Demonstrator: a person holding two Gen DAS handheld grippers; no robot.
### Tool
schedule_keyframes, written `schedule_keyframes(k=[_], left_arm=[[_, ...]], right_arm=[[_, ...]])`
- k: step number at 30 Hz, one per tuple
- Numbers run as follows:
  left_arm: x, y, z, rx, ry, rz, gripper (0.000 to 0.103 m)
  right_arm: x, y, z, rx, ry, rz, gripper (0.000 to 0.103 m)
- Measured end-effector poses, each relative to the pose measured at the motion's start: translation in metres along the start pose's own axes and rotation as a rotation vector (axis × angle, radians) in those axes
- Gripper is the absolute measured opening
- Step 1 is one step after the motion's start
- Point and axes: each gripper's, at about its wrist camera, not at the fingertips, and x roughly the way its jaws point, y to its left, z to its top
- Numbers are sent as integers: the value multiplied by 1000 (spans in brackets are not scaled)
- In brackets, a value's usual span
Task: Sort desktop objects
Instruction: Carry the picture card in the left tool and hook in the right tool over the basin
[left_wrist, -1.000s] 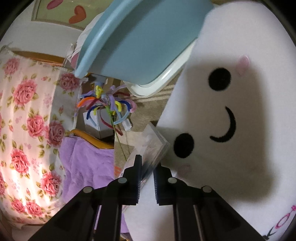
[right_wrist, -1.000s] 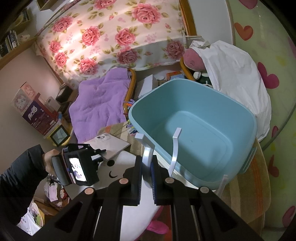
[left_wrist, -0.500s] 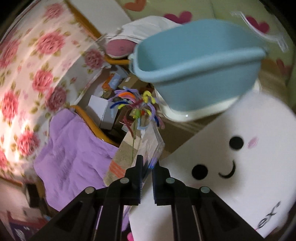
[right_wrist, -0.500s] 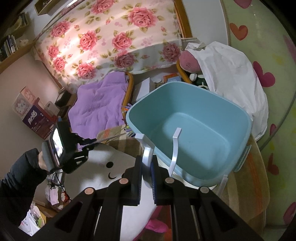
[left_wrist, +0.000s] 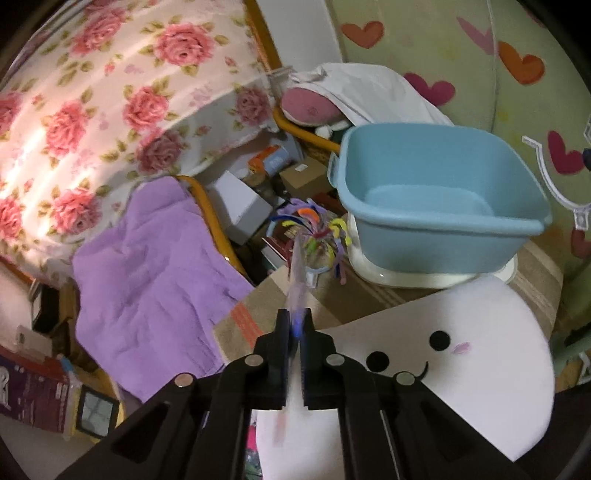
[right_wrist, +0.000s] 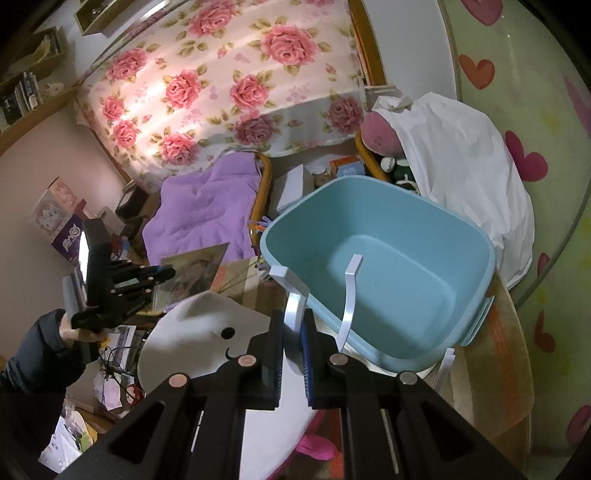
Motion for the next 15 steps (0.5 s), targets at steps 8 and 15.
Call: schedule_keyframes(k=[8,15], left_arm=[[-65,-1,2,-58,-79,53,2],[-112,-6,4,-103,-117,107,2]], right_arm=[[-28,19,5,-44,-47,32,8],[-52,26,7,-64,-69,49,8]])
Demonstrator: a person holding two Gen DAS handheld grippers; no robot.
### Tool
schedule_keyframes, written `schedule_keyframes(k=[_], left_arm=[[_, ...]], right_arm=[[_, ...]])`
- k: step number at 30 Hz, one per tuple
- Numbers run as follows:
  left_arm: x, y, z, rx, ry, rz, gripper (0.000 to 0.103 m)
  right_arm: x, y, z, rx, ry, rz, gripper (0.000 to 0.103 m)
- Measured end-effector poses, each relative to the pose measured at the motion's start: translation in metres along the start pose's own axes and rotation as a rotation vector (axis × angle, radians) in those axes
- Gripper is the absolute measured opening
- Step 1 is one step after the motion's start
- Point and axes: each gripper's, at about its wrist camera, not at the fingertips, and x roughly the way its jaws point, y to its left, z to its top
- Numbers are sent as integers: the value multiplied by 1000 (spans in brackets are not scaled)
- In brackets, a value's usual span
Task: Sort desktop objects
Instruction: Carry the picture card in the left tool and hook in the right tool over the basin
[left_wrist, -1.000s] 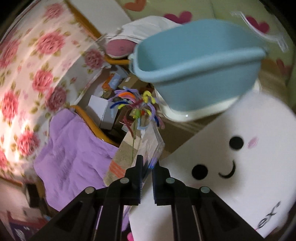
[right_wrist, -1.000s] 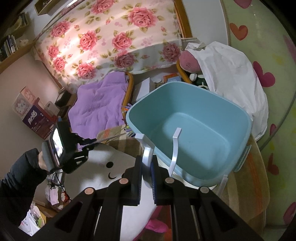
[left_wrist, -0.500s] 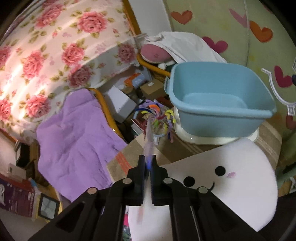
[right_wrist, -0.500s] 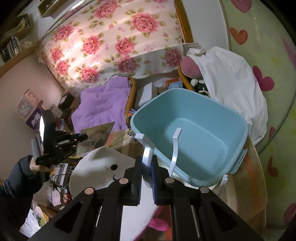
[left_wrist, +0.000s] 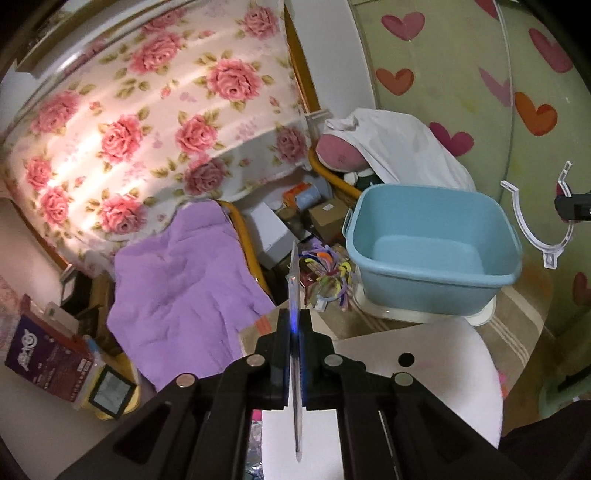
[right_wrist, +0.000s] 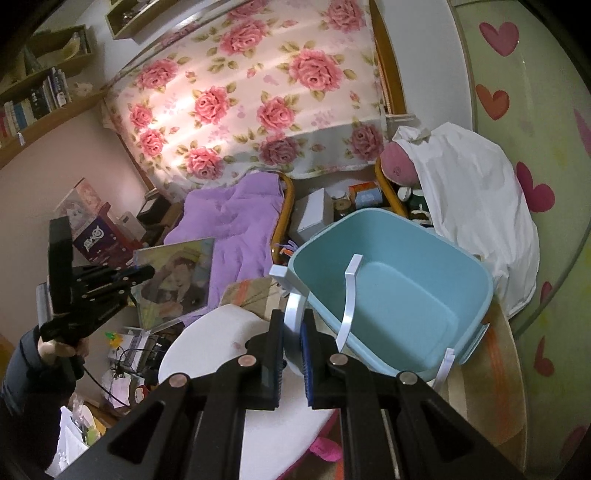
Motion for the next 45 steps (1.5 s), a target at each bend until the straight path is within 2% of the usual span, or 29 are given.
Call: schedule_keyframes(k=[5,12,25,31,45], left_arm=[[-29,-3,4,-39,-29,27,2],[-53,-13,7,-31,-40,49,2],[-68,-53,30,-25,-64,35,2],[-68,-85,51,-46,-66,27,2],[-74,-158,113,-99,-71,96,2]], right_arm=[[-21,3,2,-11,-21,14,8],[-51,-6,-1,-6,-54,0,8],[-75,-47,-6,10,-65,-34,8],[-78,-77,9,-20,-63,-49,8],[-65,-141,58,-161,-16,60,8]])
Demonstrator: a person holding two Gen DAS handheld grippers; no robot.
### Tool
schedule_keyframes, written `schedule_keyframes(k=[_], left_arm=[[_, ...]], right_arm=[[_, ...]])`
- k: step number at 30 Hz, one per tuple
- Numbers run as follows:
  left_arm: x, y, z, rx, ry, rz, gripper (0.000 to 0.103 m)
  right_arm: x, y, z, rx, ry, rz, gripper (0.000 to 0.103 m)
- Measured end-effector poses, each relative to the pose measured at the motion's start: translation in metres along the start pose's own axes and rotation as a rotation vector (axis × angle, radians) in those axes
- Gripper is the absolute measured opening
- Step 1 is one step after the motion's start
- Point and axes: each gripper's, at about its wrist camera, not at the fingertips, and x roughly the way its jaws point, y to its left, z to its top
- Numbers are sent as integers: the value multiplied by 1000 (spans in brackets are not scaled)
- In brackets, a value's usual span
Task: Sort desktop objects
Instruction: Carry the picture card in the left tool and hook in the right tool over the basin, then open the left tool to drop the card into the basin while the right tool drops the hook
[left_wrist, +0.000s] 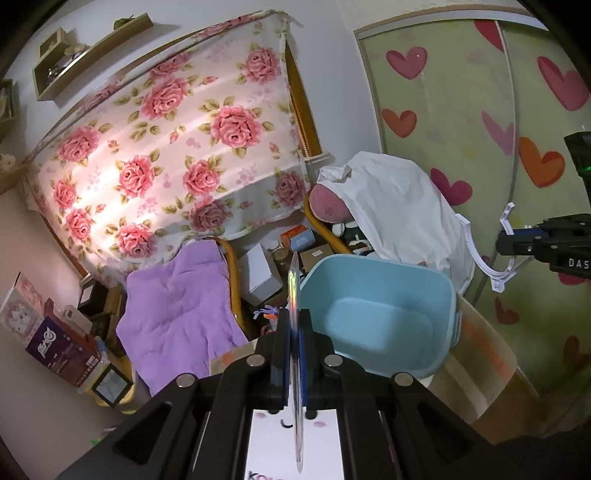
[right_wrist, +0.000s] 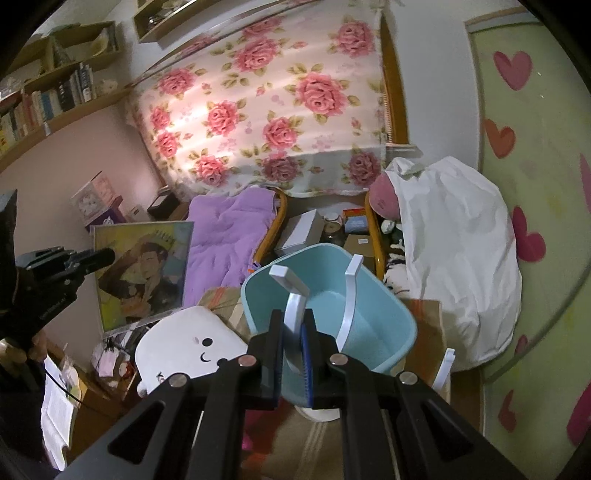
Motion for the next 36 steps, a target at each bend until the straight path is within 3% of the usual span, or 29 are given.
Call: schedule_keyframes(k=[8,13,29,36], left_arm=[[10,-25,21,-16,11,3,2],[39,-36,33,-25,40,-36,2],[185,-77,57,-75,185,-175,2],[222,-82,59,-81,226,-153,2]], right_arm=[[2,-27,24,-74,11,41,8],[15,-35,30,-98,22,58,8],[129,-66,22,-100,149,95,8],[174,-79,19,-103,203,102,8]])
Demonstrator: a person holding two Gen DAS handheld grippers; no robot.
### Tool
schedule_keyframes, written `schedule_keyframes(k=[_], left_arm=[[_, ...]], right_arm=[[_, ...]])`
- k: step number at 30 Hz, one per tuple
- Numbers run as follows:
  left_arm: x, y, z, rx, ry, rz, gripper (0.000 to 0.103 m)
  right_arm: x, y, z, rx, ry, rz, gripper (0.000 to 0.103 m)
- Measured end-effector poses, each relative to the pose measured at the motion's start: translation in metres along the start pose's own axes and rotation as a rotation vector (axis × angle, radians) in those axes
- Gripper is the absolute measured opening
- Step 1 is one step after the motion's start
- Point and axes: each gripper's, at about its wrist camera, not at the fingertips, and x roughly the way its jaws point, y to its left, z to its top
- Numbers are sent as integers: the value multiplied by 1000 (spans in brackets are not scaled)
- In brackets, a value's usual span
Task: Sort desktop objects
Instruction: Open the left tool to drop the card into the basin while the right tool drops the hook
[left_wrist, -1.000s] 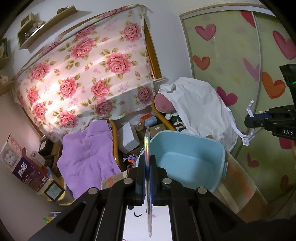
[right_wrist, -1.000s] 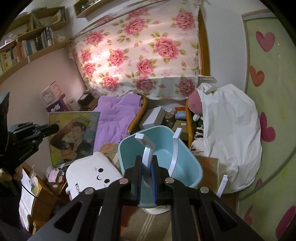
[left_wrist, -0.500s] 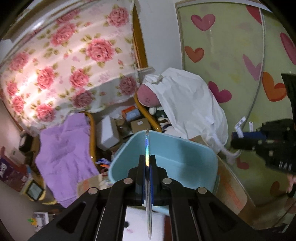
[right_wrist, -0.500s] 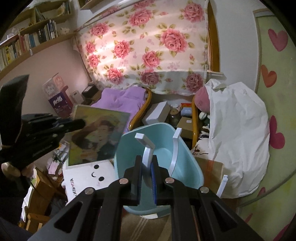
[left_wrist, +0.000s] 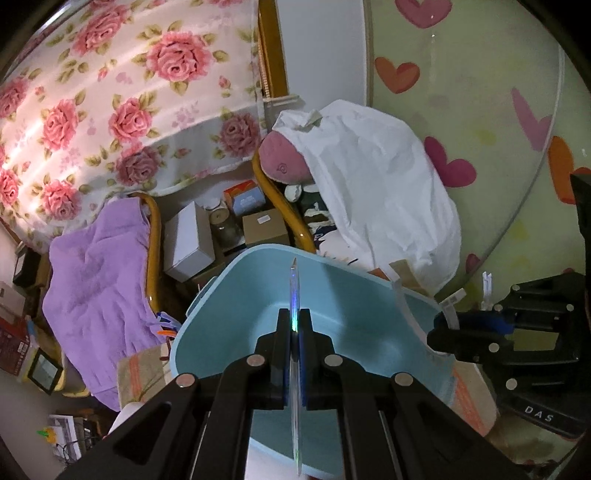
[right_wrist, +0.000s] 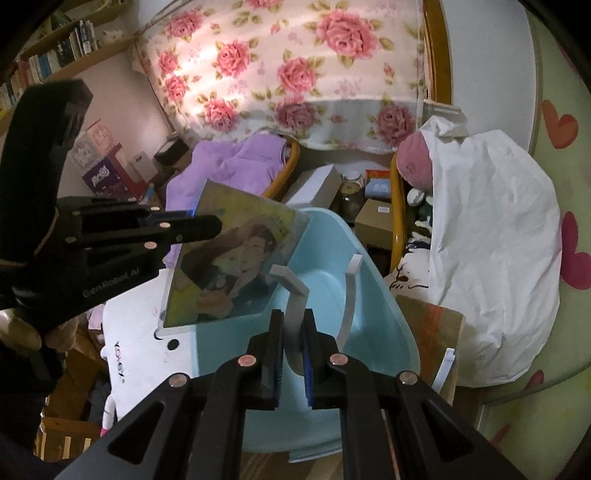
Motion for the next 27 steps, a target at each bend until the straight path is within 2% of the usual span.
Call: schedule_keyframes(k=[6,15,20,27], left_arm=[[20,8,5,-29,20,10,2],[46,13,2,-64,53,18,3],[43,18,4,-79,26,32,3],[39,29,1,-100,28,54,3]], right_arm=[[24,-10,4,0,29,6,8],[39,-14,5,-7,54,4,8],[47,-13,4,-14,73,0,8],[60,-10,0,-16,99,7,8]])
